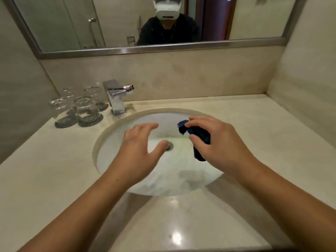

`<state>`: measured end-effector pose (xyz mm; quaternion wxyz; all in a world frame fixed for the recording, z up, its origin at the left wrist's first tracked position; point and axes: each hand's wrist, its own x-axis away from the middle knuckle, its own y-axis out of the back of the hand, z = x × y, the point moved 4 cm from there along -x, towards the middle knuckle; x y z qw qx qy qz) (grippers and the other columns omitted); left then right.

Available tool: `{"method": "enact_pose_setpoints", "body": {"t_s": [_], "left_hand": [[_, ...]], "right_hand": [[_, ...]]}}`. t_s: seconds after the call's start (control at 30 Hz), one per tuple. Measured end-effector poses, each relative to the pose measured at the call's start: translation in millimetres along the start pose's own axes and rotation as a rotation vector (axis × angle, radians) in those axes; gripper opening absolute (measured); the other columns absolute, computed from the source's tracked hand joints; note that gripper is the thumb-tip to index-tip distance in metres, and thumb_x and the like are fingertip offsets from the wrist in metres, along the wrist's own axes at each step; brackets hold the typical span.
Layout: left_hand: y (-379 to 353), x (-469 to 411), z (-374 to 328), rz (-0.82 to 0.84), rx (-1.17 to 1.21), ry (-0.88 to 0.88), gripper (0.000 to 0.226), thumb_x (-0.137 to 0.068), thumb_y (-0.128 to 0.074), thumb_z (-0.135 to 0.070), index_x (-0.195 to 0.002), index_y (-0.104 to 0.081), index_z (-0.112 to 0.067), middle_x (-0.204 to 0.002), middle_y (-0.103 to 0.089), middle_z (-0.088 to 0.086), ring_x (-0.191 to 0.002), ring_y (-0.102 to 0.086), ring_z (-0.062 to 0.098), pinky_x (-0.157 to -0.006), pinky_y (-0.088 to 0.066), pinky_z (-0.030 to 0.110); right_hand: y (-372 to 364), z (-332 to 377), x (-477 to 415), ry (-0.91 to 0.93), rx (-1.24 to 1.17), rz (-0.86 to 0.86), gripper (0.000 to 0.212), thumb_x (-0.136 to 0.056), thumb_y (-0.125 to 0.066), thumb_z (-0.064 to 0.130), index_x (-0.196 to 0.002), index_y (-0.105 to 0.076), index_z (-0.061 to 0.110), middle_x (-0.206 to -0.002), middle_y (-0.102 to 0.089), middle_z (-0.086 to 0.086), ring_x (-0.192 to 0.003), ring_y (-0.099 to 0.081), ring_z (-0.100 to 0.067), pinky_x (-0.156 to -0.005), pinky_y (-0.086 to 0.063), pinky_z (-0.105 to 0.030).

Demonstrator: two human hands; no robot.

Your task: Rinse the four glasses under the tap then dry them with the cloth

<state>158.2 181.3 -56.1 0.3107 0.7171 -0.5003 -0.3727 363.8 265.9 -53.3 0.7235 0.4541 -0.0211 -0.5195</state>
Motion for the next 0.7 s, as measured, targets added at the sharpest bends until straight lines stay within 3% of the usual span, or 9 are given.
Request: {"method": "enact_pose_setpoints", "body": {"t_s": [0.07,0.2,0.3,0.53,0.7], "left_hand": [[-17.3,8.2,-29.3,0.069,0.002,-0.07,0.061,-0.104,-0.052,-0.057,-0.16,-0.038,-0.038,-0.164,-0.036,-0.014,-0.151,-0.023,0.007,-0.114,-0.023,0.024],[-43.7,22.6,-77.2,0.136,-0.026,-0.195,0.064,-0.104,-0.048,-0.062,-0.162,-0.035,-0.038,-0.165,-0.034,-0.015,-0.152,-0.022,0.009,-0.124,-0.028,0.032],[-57.2,33.6,-102.2,0.163,-0.024,-0.26,0.064,-0.105,-0.046,-0.063,-0.163,-0.034,-0.039,-0.166,-0.032,-0.017,-0.152,-0.018,0.005,-0.122,-0.024,0.03],[-74.9,48.5,-123.6,0.225,-0.073,-0.314,0.065,-0.104,-0.042,-0.066,-0.163,-0.031,-0.042,-0.169,-0.03,-0.019,-0.154,-0.014,0.002,-0.125,-0.021,0.032],[-74.5,52.0,-124.6,0.205,-0.088,-0.301,0.065,-0.103,-0.04,-0.068,-0.163,-0.03,-0.045,-0.17,-0.029,-0.02,-0.155,-0.015,0.001,-0.126,-0.021,0.033]], "right_hand": [[25.6,-15.8,20.1,-0.057,0.026,-0.051,0.03,-0.097,-0.07,0.018,-0.124,-0.075,0.029,-0.133,-0.068,0.018,-0.12,-0.063,-0.005,-0.103,-0.047,-0.018],[73.2,-46.9,61.7,-0.153,0.127,-0.135,0.028,-0.099,-0.067,0.016,-0.12,-0.074,0.033,-0.122,-0.068,0.023,-0.108,-0.064,-0.004,-0.088,-0.044,-0.011],[103.2,-65.9,90.7,-0.218,0.176,-0.16,0.03,-0.101,-0.064,0.016,-0.124,-0.072,0.034,-0.121,-0.067,0.023,-0.102,-0.058,-0.002,-0.083,-0.04,-0.007],[118.9,-102.8,125.5,-0.385,0.28,-0.045,0.049,-0.103,-0.065,0.025,-0.15,-0.057,0.033,-0.154,-0.057,0.009,-0.136,-0.056,-0.023,-0.109,-0.044,-0.036],[125.2,-110.9,124.3,-0.477,0.404,-0.064,0.058,-0.099,-0.059,0.057,-0.154,-0.047,0.046,-0.172,-0.032,0.004,-0.15,-0.042,-0.034,-0.118,-0.04,-0.055]]}}
